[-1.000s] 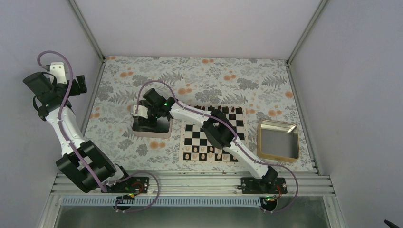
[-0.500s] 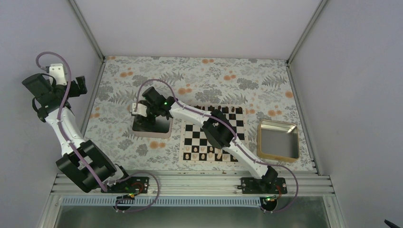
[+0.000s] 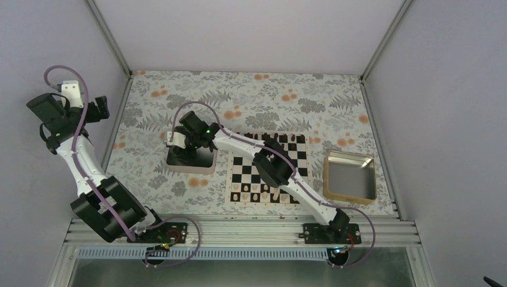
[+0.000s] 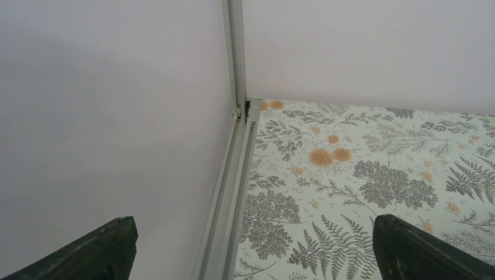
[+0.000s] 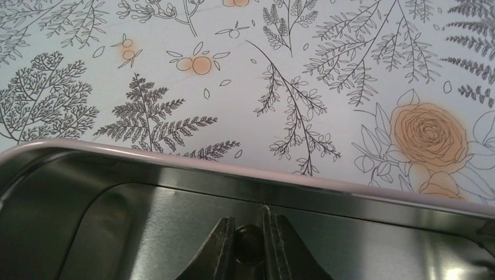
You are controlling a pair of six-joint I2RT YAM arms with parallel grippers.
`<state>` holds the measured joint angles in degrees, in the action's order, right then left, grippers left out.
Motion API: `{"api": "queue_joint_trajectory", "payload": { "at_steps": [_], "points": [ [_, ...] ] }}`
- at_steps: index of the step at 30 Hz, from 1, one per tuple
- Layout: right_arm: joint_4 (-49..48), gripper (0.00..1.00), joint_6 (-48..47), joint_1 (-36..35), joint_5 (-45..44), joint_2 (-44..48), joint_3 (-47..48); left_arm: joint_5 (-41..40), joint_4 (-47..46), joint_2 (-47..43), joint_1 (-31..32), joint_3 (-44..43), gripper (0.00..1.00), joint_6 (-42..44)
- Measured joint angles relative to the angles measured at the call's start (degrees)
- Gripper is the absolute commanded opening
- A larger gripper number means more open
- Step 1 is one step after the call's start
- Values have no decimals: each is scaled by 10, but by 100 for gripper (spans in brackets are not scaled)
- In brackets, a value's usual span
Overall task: Set up the chess pieces on the board
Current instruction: Pick up the chess piece from the storage box.
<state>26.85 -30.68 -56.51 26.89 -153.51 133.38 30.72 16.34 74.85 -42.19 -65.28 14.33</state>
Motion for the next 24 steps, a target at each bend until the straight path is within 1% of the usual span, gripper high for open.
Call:
{"api": "queue_joint_trajectory", "payload": {
  "at_steps": [3, 8, 15, 19, 24],
  "points": [
    [-2, 3, 2, 2, 1, 0, -2, 0, 0, 0, -2, 0, 100, 0],
    [-6, 3, 2, 8, 7, 3, -10, 2, -1, 0, -2, 2, 100, 0],
    [28, 3, -5, 25, 2, 60, -67, 5, -1, 0, -2, 3, 100, 0],
    [55, 3, -10, 51, 3, 134, -113, 11, -3, 0, -2, 3, 100, -2],
    [66, 4, -13, 102, 5, 282, -209, 12, -4, 0, -2, 3, 100, -2]
  ]
}}
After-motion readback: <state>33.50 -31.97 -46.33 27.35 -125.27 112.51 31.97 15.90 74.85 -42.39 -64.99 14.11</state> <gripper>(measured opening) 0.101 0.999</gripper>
